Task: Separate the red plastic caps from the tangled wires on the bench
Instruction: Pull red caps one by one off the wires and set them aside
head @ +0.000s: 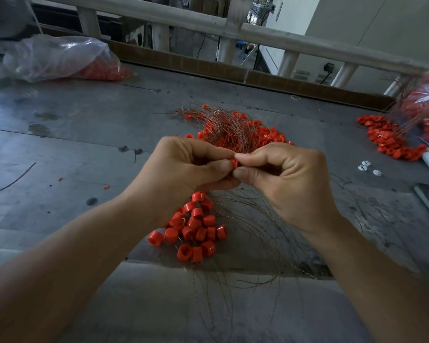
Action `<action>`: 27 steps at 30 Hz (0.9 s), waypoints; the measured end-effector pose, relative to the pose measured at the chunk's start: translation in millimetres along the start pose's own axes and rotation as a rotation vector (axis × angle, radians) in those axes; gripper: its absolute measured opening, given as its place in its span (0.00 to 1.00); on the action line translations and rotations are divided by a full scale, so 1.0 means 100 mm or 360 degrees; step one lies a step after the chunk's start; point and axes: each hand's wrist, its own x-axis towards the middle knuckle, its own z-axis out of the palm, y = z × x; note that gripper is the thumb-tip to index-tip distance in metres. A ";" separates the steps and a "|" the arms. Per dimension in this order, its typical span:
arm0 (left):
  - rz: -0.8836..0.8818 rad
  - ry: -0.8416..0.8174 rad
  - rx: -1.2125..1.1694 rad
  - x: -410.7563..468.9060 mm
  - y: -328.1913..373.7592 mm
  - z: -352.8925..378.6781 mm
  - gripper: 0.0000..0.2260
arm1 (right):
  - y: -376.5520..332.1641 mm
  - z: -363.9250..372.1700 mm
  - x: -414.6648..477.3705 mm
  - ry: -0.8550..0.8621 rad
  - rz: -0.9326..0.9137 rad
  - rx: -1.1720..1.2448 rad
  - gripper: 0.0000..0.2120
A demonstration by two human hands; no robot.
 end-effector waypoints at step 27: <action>-0.0201 -0.0245 -0.0028 -0.01 0.03 -0.08 0.12 | 0.02 -0.04 0.04 -0.0330 0.0167 0.0410 0.13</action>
